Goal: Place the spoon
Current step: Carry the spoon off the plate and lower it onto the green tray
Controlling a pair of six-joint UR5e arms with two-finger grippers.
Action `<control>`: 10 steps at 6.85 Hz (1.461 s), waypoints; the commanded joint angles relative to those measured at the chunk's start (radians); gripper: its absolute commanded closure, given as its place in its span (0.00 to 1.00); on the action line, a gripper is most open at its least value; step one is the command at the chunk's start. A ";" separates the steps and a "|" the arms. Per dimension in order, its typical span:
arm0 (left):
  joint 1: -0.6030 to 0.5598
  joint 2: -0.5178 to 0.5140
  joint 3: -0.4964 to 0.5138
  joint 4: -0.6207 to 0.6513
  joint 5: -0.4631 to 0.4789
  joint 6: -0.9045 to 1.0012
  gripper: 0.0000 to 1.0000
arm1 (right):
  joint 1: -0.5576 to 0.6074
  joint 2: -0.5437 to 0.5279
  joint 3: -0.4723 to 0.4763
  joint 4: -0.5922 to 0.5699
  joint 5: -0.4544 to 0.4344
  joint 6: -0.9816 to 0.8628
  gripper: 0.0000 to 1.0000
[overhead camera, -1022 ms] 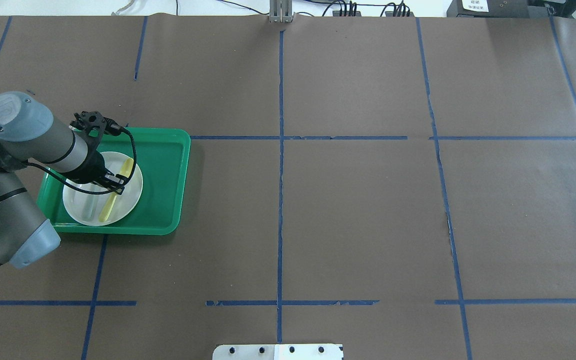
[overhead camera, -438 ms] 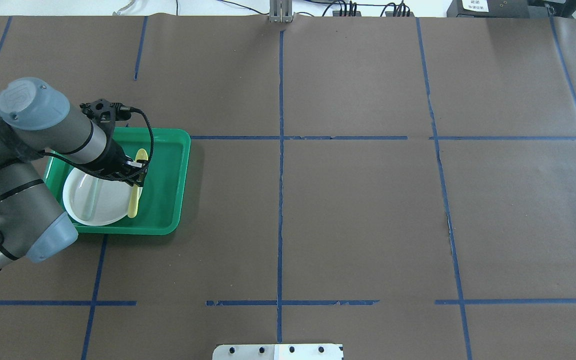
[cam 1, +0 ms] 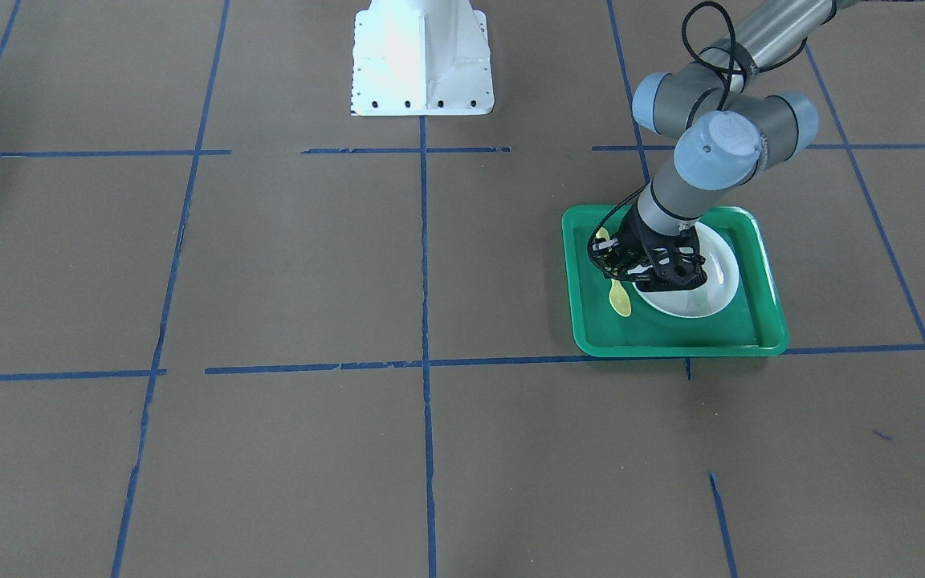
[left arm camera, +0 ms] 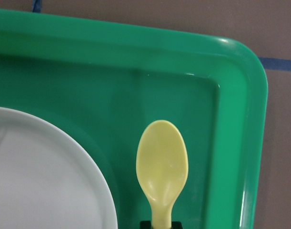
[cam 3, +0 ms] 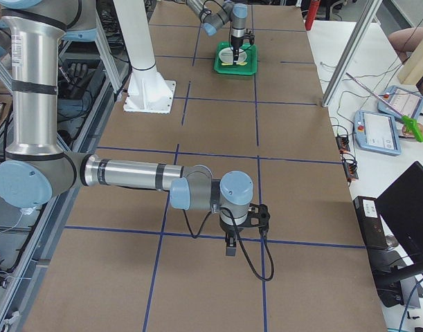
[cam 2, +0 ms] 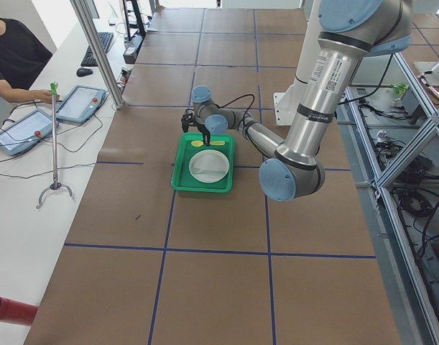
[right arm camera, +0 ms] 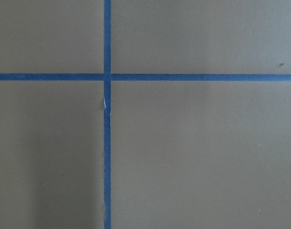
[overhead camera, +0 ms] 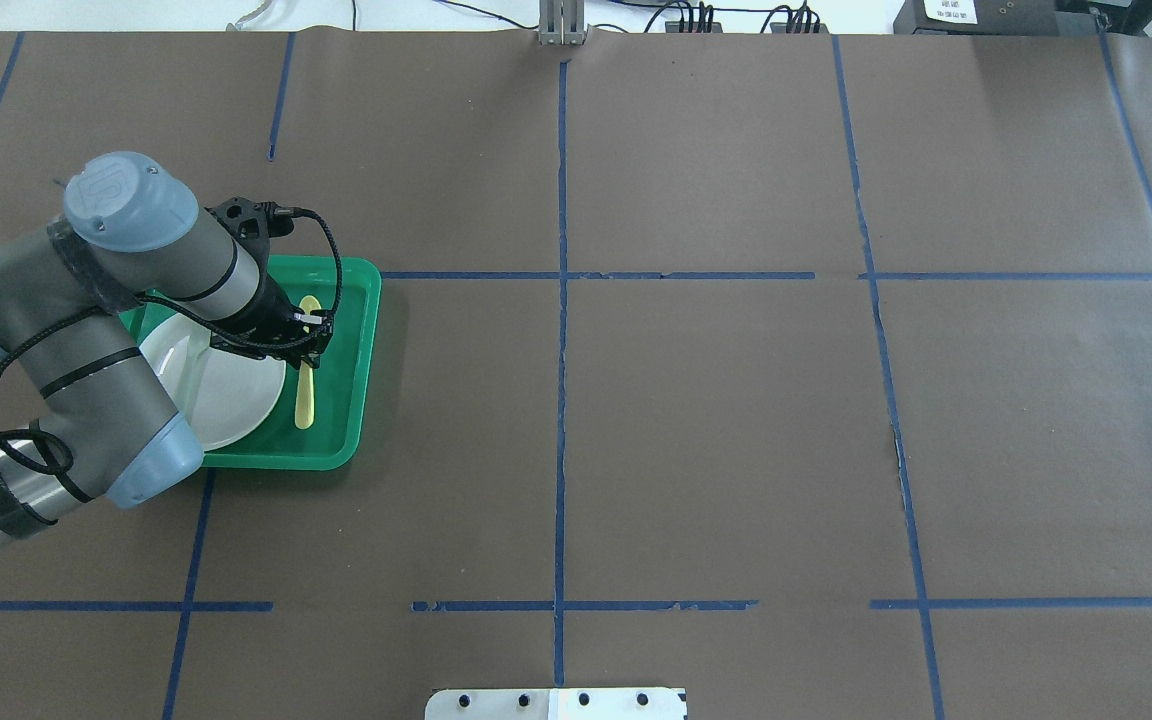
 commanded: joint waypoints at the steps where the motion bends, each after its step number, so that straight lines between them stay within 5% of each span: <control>1: 0.005 -0.007 0.018 -0.005 0.002 0.021 1.00 | 0.000 0.000 0.000 0.000 0.000 0.000 0.00; 4: 0.011 -0.049 0.072 -0.004 0.002 0.021 1.00 | 0.000 0.000 0.000 0.000 0.000 0.000 0.00; 7: 0.010 -0.044 0.063 -0.002 0.002 0.099 0.48 | 0.000 0.000 0.000 0.000 0.000 0.000 0.00; 8: -0.001 -0.042 0.057 -0.002 0.004 0.101 0.39 | 0.000 0.000 0.000 0.000 0.000 0.000 0.00; 10: -0.092 -0.035 -0.042 0.008 0.002 0.099 0.41 | 0.000 0.000 0.000 0.000 -0.002 0.000 0.00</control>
